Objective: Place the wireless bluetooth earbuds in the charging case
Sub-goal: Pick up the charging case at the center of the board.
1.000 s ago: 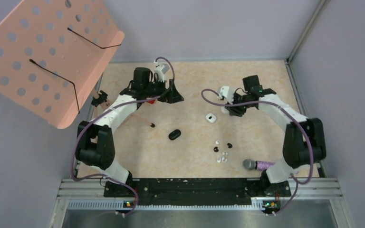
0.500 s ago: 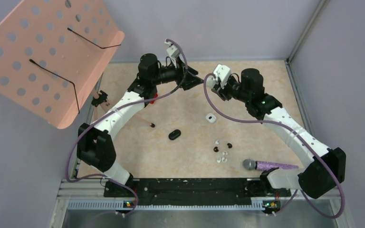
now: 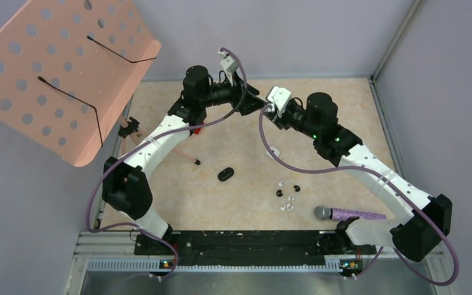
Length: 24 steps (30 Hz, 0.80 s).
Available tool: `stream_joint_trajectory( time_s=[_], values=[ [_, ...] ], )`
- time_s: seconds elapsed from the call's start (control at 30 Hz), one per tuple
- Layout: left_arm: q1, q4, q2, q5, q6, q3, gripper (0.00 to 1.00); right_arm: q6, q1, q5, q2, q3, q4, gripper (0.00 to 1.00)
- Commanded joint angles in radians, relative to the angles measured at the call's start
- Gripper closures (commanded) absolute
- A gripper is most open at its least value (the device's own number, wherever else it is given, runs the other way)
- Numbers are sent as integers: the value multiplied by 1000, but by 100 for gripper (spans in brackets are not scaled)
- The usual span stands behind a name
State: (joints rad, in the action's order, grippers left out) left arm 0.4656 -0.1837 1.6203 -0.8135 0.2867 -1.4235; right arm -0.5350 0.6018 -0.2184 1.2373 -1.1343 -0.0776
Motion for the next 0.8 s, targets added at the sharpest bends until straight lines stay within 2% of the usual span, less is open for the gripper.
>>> stream_joint_trajectory(
  time_s=[0.0, 0.07, 0.23, 0.43, 0.77],
  values=[
    [3, 6, -1, 12, -12, -38, 23, -45, 19, 43, -45, 12, 71, 100],
    [2, 30, -6, 2, -32, -39, 24, -59, 20, 51, -47, 14, 70, 100],
    [-5, 79, 3, -83, -72, -51, 35, -94, 19, 44, -45, 16, 96, 100],
    [-9, 57, 37, -164, -55, -78, 52, -119, 20, 35, -37, 17, 102, 100],
    [-9, 41, 66, -189, -23, -106, 47, -168, 30, 23, -38, 27, 106, 100]
  ],
)
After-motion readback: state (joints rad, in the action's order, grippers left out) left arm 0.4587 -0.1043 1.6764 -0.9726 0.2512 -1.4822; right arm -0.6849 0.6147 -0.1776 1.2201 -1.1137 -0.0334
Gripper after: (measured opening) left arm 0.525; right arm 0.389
